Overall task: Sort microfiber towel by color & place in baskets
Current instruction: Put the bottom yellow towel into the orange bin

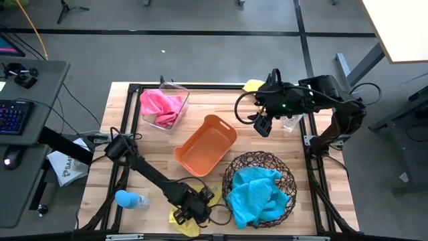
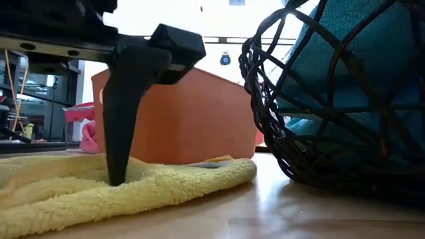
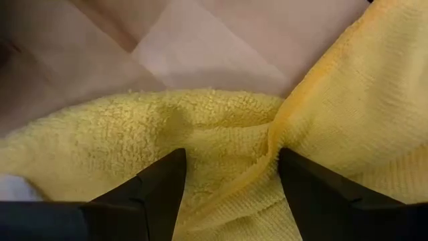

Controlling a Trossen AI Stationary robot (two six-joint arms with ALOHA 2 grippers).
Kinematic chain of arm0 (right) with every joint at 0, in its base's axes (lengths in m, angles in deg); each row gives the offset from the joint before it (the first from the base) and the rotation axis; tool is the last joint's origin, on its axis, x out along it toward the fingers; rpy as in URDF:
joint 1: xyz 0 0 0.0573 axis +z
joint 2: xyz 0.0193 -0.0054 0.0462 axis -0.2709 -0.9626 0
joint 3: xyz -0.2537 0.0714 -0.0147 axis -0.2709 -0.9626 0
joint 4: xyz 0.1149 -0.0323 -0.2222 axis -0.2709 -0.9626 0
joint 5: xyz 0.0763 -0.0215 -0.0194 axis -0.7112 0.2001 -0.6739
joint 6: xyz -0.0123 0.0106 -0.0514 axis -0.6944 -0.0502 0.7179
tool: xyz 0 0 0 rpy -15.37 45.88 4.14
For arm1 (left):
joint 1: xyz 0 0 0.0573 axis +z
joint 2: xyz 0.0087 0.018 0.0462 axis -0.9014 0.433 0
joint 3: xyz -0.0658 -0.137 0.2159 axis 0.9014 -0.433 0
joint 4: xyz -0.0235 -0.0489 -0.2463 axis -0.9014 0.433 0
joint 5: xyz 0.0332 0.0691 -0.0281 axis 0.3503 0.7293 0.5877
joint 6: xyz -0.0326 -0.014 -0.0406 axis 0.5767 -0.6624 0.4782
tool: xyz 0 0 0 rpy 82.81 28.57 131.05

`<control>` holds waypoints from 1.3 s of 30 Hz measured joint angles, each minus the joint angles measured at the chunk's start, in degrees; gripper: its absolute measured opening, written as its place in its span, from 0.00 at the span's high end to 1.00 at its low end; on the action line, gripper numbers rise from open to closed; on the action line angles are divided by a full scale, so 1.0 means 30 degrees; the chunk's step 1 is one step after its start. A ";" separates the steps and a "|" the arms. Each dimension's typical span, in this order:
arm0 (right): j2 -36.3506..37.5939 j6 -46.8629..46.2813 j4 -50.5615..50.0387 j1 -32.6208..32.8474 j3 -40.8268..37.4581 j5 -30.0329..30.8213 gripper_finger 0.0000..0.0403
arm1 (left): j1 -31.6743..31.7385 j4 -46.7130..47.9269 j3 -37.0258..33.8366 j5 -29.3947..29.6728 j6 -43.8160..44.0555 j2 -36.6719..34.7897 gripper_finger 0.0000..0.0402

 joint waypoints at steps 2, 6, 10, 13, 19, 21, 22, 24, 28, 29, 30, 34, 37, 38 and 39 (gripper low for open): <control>0.0000 -0.0006 0.0000 0.0000 0.0000 0.0000 0.33 | 0.0204 -0.0018 0.0049 -0.0364 0.0252 0.0250 0.43; 0.0000 -0.0458 0.0000 0.0000 0.0000 0.0007 0.33 | 0.0544 0.0101 0.0062 -0.0997 0.1477 0.0624 0.51; 0.0000 -0.0446 0.0000 0.0000 0.0007 0.0229 0.33 | 0.0846 0.0272 0.0009 -0.0999 0.2579 0.0184 0.83; 0.0000 -0.0340 0.0000 0.0000 0.0007 0.0334 0.33 | 0.1231 0.1201 -0.0133 -0.0197 0.3217 -0.0809 0.96; 0.0107 0.0219 0.0000 0.0000 0.0007 0.0396 0.33 | 0.1805 0.1214 -0.0077 -0.0728 0.3554 -0.5632 0.99; 0.0215 0.0259 0.0000 0.0000 0.0007 0.0488 0.33 | 0.1903 0.0938 -0.0075 -0.1038 0.4008 -0.7448 0.99; 0.0239 0.0422 0.0007 0.0000 0.0007 0.0481 0.33 | 0.1915 0.0780 0.0011 -0.1041 0.4318 -0.8310 0.99; 0.0301 0.0565 0.0045 0.0000 0.0007 0.0492 0.33 | 0.2059 -0.0007 0.0278 -0.1039 0.4998 -1.0014 1.00; 0.0447 0.0582 0.0124 -0.0030 0.0007 0.0640 0.33 | 0.2546 -0.0286 0.0569 0.1847 0.5591 -1.2600 1.00; 0.0480 0.0582 0.0137 -0.0030 0.0007 0.0806 0.33 | 0.2824 -0.0133 0.0564 0.3176 0.5299 -1.3128 1.00; 0.0494 0.0582 0.0179 -0.0029 0.0007 0.0940 0.33 | 0.3193 -0.0081 0.0564 0.4534 0.4900 -1.3605 1.00; 0.0495 0.0582 0.0371 -0.0044 0.0007 0.1144 0.33 | 0.5177 0.0490 0.0593 0.7810 0.3487 -1.4513 1.00; 0.0495 0.0582 0.0481 -0.0051 0.0007 0.1173 0.33 | 0.6997 0.0508 0.0116 0.7146 0.3265 -1.4257 1.00; 0.0495 0.0582 0.0481 -0.0051 0.0007 0.1184 0.33 | 0.7598 -0.0062 -0.0470 0.6711 0.3138 -1.4222 1.00; 0.0495 0.0582 0.0481 -0.0051 0.0007 0.1188 0.33 | 0.8140 -0.0595 -0.1180 0.6419 0.3104 -1.4204 1.00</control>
